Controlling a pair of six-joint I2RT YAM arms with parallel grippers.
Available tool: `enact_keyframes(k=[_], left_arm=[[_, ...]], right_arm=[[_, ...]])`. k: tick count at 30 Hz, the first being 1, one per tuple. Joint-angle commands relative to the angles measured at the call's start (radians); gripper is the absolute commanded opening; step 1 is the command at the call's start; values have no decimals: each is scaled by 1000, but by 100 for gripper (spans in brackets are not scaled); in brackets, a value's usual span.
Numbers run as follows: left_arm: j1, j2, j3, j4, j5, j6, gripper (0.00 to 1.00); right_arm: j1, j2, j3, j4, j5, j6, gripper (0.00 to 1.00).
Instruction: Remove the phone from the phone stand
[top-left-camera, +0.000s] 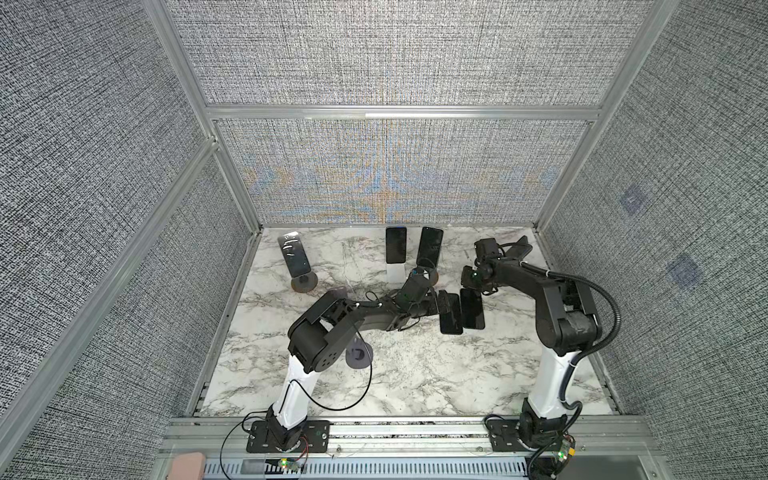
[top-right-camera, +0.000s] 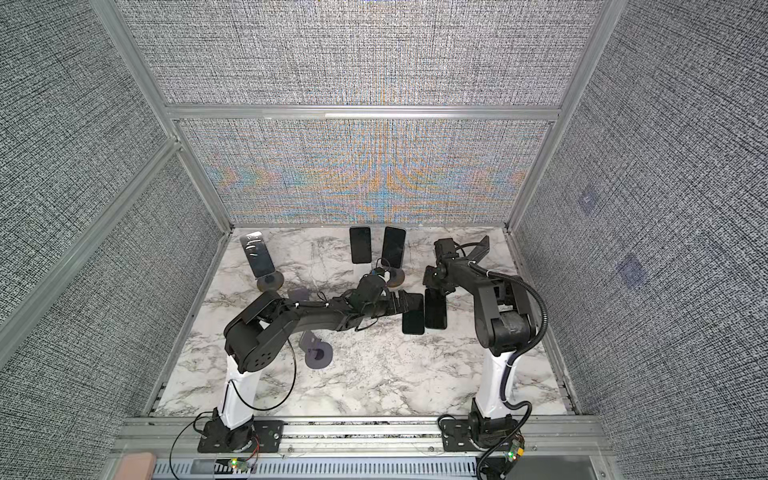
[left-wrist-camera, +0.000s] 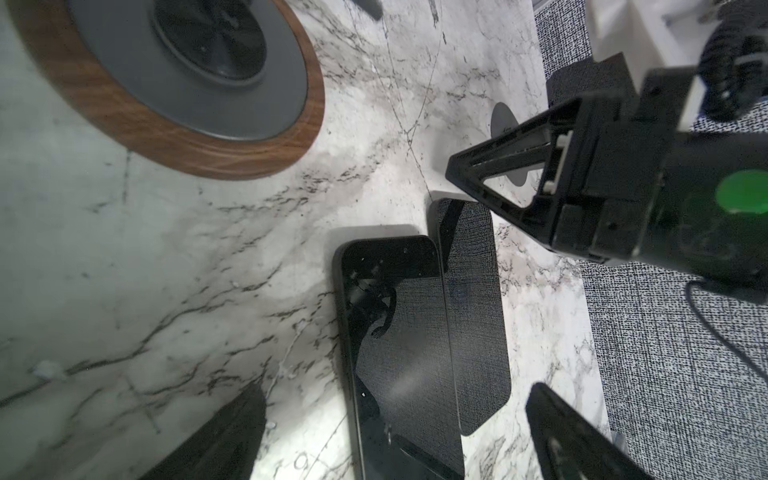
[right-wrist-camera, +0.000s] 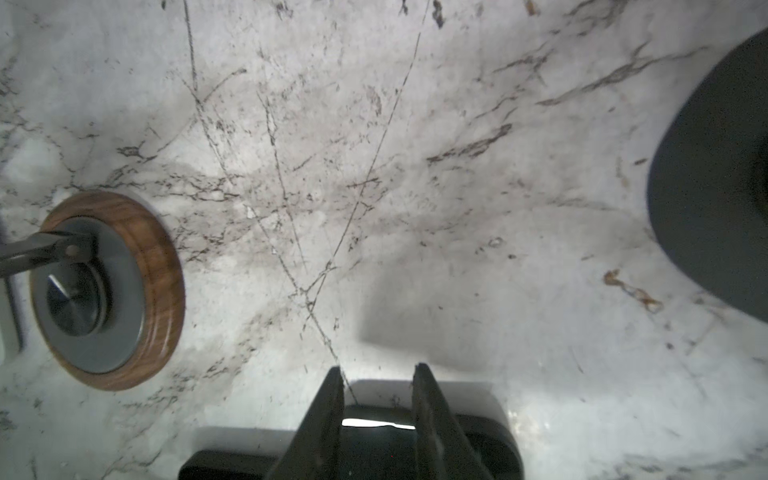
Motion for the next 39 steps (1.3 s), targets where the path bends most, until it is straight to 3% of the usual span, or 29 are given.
enact_keyframes(k=[1,12,17,22,27,39], left_arm=[[-1,1,4,24,-3,2,99],[-4,10,8,34,0,-8,99],[-10,8,8,34,3,-9,99],[-17,19,15,35,14,-10,99],[-20,30,28,33,31,-9,99],[-33,48,51,40,49,-19,99]], right_arm=[[7,-5,-16,1,-11,7,27],[17,-49,-60,8,-50,13,27],[10,-122,-51,-75,15,-22,30],[-17,-228,-171,-99,45,-32,31],[-69,-217,-246,-53,-65,-31,41],[-74,-192,-249,-13,-159,-14,42]])
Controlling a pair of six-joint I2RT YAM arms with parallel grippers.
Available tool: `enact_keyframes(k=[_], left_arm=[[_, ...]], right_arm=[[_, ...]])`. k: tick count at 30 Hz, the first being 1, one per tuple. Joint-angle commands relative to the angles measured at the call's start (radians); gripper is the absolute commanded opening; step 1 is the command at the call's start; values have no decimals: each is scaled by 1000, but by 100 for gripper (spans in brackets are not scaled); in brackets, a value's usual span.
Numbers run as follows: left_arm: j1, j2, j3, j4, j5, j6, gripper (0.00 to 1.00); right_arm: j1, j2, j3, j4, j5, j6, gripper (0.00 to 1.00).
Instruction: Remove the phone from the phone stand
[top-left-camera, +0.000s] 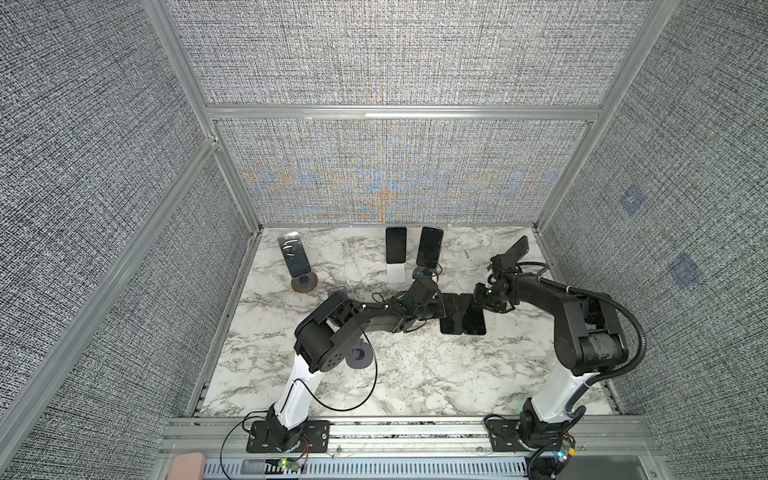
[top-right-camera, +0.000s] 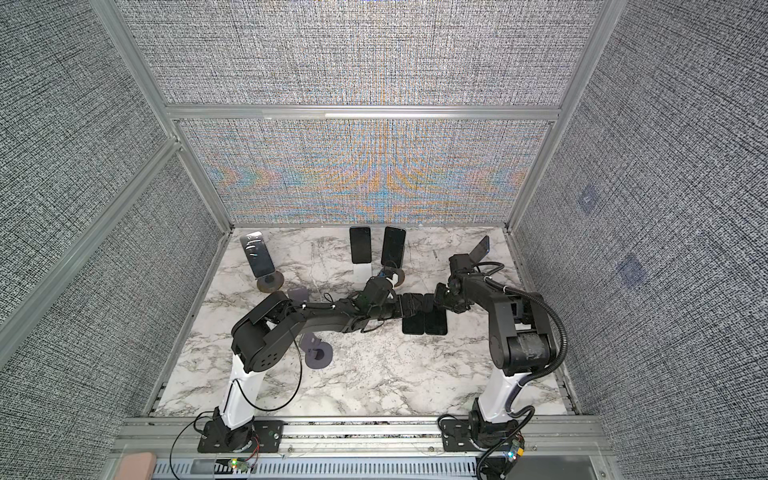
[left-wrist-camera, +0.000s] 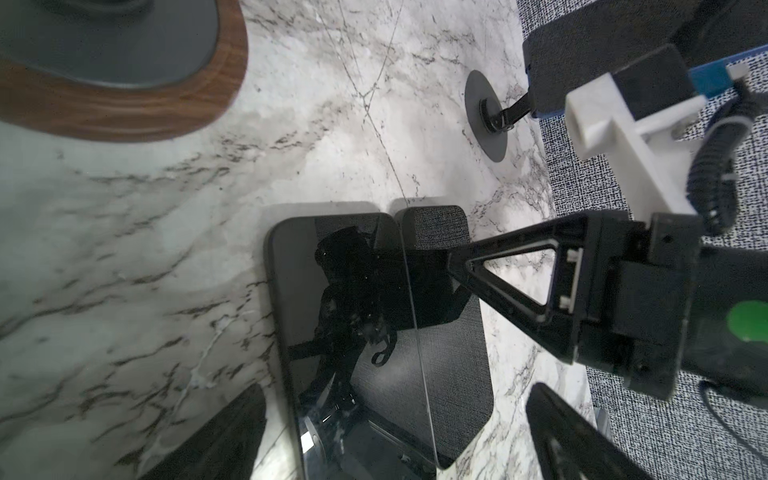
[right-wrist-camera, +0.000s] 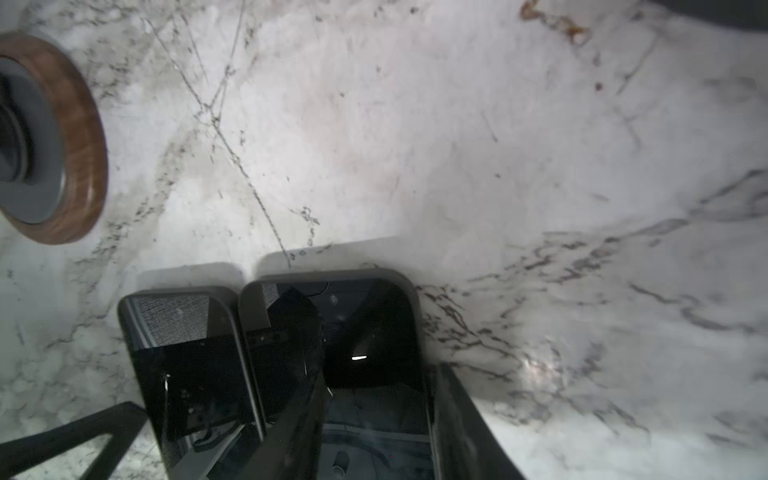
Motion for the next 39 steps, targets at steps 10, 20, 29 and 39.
enact_keyframes(k=[10,20,29,39], left_arm=[[1,-49,-14,-13,-38,37,99],[1,-191,-44,-115,-116,148,99],[1,-342,-47,-225,-119,333,99],[1,-395,-63,-237,-69,386,99]], right_arm=[[3,-54,6,-24,-5,-4,42],[1,-234,10,-115,6,-28,53],[-177,-437,152,-298,-12,-110,55],[-377,-301,397,-339,-96,-153,92]])
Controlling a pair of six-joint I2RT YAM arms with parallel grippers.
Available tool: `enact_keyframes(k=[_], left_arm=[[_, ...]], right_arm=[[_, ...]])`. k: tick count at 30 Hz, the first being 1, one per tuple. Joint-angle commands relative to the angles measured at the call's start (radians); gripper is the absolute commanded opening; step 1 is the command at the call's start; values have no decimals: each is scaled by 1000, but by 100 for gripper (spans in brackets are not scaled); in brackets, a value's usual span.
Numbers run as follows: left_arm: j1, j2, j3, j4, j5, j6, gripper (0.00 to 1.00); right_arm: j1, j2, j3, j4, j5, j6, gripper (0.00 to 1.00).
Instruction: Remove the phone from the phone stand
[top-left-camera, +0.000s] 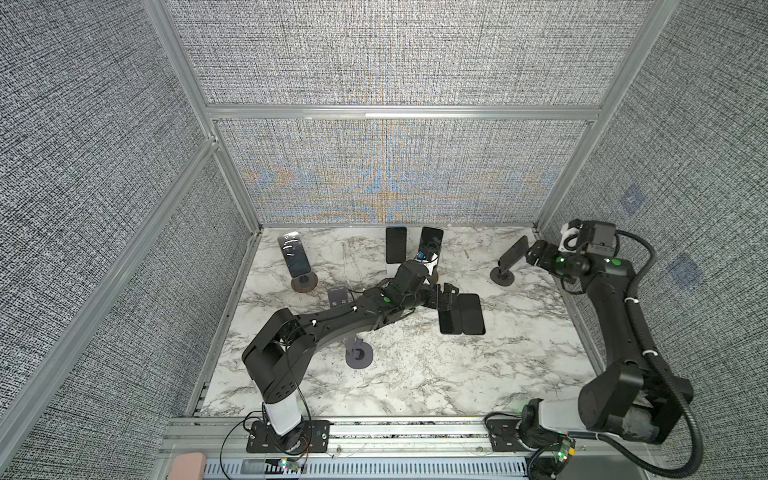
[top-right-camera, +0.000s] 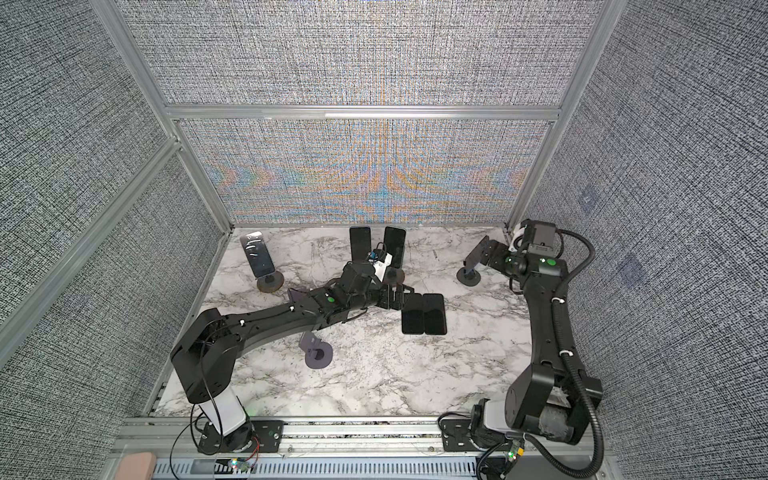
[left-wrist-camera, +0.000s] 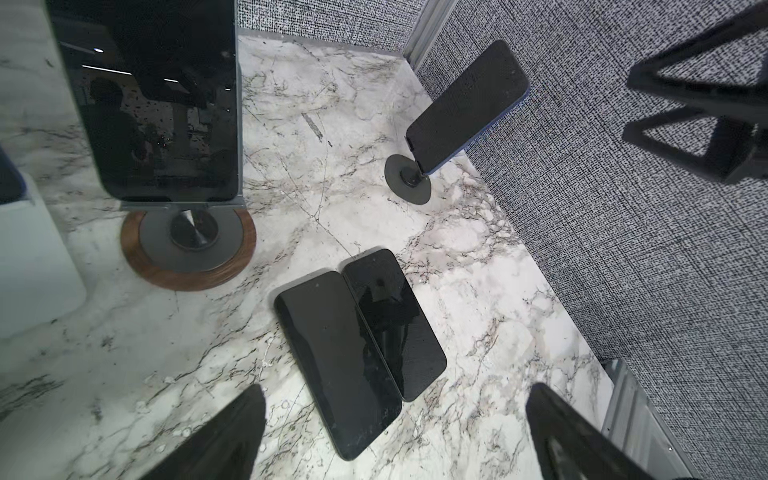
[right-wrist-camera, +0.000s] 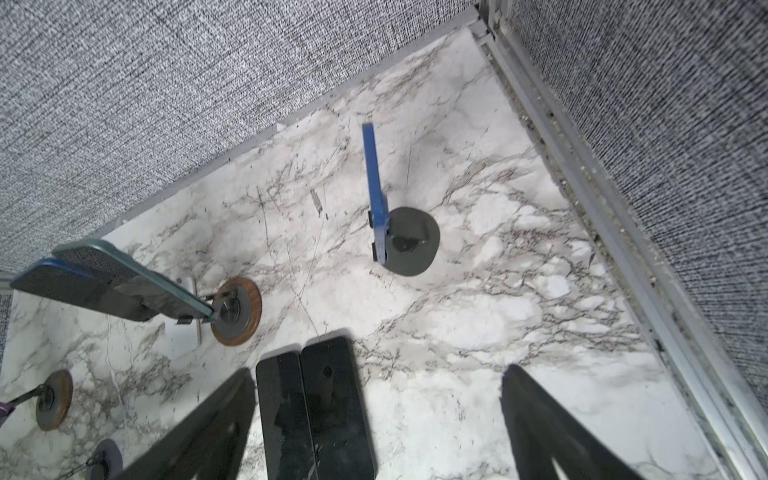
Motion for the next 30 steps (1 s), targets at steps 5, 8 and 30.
enact_keyframes(k=[5,8,30], left_arm=[[1,-25,-27,-13,-4,20,99],[0,-20,-27,-8,0,19,99],[0,48,-4,27,75,-12,99]], right_arm=[[-12,155,136,-34,-91,-43,92],[10,204,156,0,-56,-69,92],[38,317,131,132,-26,-64,50]])
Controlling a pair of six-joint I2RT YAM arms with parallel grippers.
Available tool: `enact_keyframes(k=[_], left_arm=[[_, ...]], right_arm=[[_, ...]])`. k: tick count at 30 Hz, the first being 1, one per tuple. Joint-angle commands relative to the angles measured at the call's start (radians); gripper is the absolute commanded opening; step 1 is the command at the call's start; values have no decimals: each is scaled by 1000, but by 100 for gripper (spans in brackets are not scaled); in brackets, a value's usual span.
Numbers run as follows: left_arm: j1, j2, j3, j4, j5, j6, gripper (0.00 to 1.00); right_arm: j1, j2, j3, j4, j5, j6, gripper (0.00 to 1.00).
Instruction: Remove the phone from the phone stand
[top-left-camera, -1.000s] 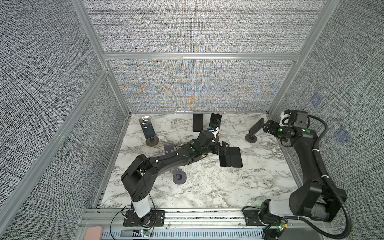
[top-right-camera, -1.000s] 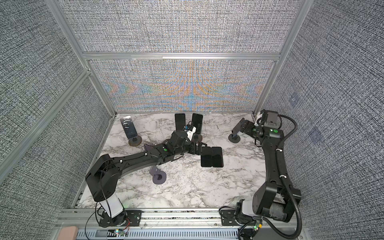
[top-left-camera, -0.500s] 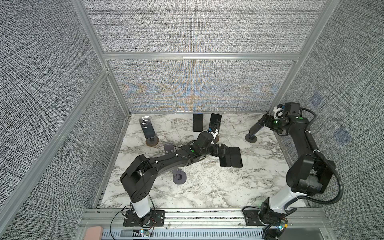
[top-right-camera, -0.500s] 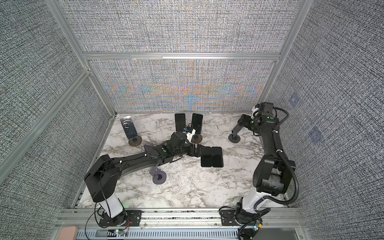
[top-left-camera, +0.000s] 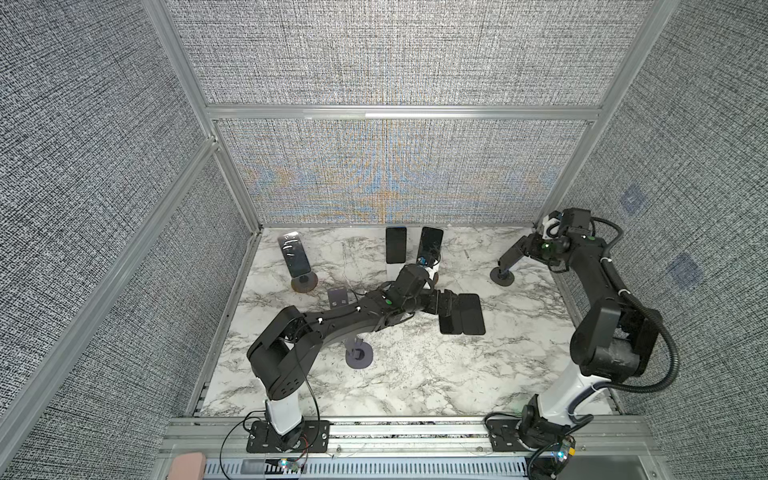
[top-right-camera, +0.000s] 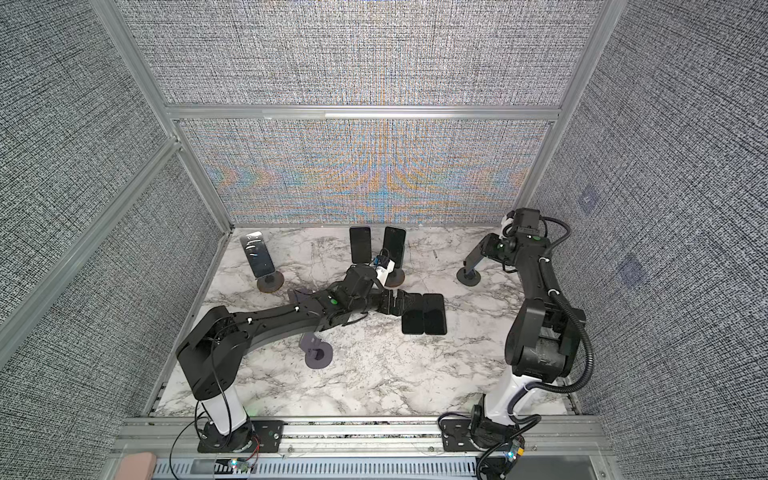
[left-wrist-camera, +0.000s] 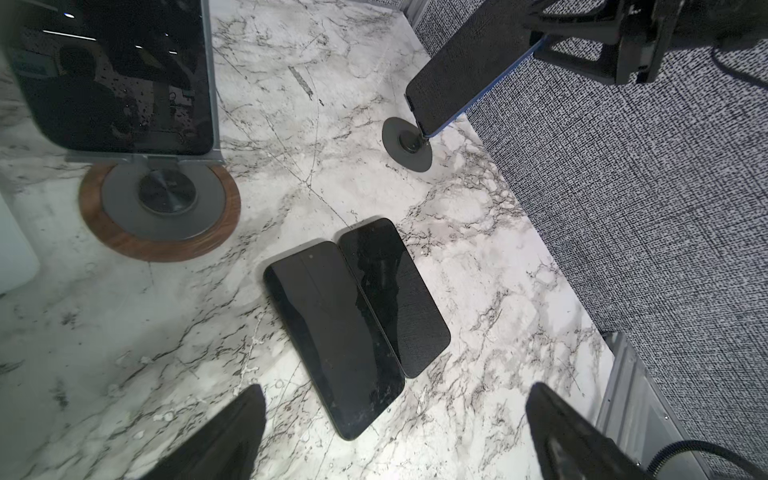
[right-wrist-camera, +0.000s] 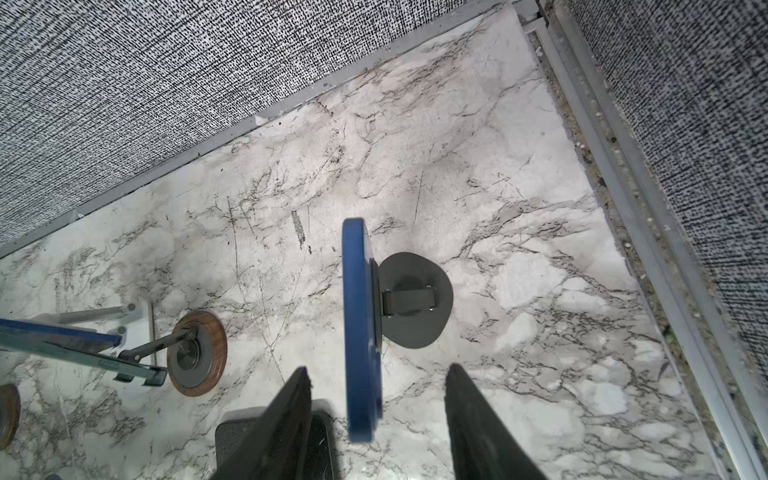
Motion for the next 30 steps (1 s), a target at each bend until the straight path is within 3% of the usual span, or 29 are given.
enact_keyframes(k=[1,30], left_arm=[[1,6,10,19,19,-6,99],[1,22,-6,60,57,-24,99]], right_arm=[[4,0,1,23,-1,-9,48],[36,16,23,7,81,-36,12]])
